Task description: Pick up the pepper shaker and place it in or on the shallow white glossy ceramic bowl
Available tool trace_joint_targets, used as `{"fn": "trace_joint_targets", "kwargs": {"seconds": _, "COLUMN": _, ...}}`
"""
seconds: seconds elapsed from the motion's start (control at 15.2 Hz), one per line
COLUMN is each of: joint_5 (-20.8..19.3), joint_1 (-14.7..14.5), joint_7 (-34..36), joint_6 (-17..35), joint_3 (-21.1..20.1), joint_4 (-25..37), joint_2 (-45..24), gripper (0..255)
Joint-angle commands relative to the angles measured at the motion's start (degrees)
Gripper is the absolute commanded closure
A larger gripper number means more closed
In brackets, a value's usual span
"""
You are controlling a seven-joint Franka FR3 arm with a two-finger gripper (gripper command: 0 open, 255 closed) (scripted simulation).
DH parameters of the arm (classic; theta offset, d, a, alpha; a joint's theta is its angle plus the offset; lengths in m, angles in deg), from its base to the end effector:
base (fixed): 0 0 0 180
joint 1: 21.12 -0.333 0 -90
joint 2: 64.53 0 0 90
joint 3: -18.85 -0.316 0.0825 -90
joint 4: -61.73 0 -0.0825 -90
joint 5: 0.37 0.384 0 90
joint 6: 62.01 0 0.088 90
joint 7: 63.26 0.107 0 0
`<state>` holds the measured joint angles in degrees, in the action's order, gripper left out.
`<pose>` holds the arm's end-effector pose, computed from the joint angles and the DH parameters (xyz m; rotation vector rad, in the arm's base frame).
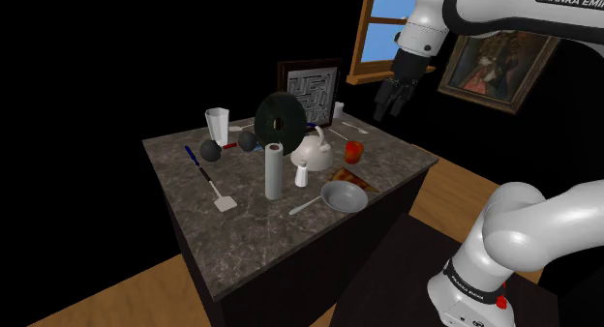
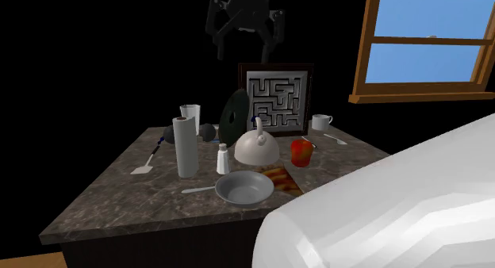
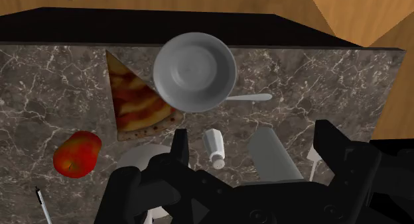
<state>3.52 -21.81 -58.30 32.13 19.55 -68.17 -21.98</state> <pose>0.3269 0.0054 0.6262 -3.0524 0.1297 -0.1758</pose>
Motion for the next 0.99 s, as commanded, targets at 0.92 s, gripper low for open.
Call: {"fn": "trace_joint_targets", "kwargs": {"seconds": 0.92, "joint_5": -4.3, "joint_1": 1.1, "joint_7": 4.2, "joint_6": 20.9, "joint_3": -4.1, "joint_4": 1.8, "joint_2": -25.1, "gripper": 0}}
